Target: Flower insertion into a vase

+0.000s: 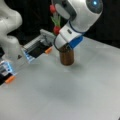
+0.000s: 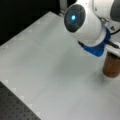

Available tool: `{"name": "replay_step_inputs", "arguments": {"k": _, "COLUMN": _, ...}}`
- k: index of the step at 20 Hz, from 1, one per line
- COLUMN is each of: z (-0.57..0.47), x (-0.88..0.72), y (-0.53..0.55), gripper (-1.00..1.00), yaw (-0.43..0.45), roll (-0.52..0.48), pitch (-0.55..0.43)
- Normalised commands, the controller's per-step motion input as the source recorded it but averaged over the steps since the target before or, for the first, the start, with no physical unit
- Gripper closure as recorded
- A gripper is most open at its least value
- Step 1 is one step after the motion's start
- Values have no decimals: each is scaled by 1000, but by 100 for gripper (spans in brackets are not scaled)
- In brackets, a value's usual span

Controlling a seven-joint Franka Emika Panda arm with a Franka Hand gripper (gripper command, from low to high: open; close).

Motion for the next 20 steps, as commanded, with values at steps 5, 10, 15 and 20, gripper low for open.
{"name": "replay_step_inputs", "arguments": {"k": 5, "z": -58, "x": 467, "y": 64, "gripper": -100, "yaw": 28, "roll": -226, "pitch": -296}}
{"name": "replay_step_inputs", "arguments": {"k": 10, "z": 4, "x": 360, "y": 66, "gripper": -100, "yaw": 45, "roll": -229, "pitch": -254}}
{"name": "replay_step_inputs", "arguments": {"k": 15, "z": 137, "x": 341, "y": 17, "gripper": -100, "yaw": 116, "roll": -231, "pitch": -140}}
{"name": "replay_step_inputs", "arguments": {"k": 20, "z": 137, "x": 258, "y": -23, "gripper": -100, "yaw": 116, "roll": -178, "pitch": -83}}
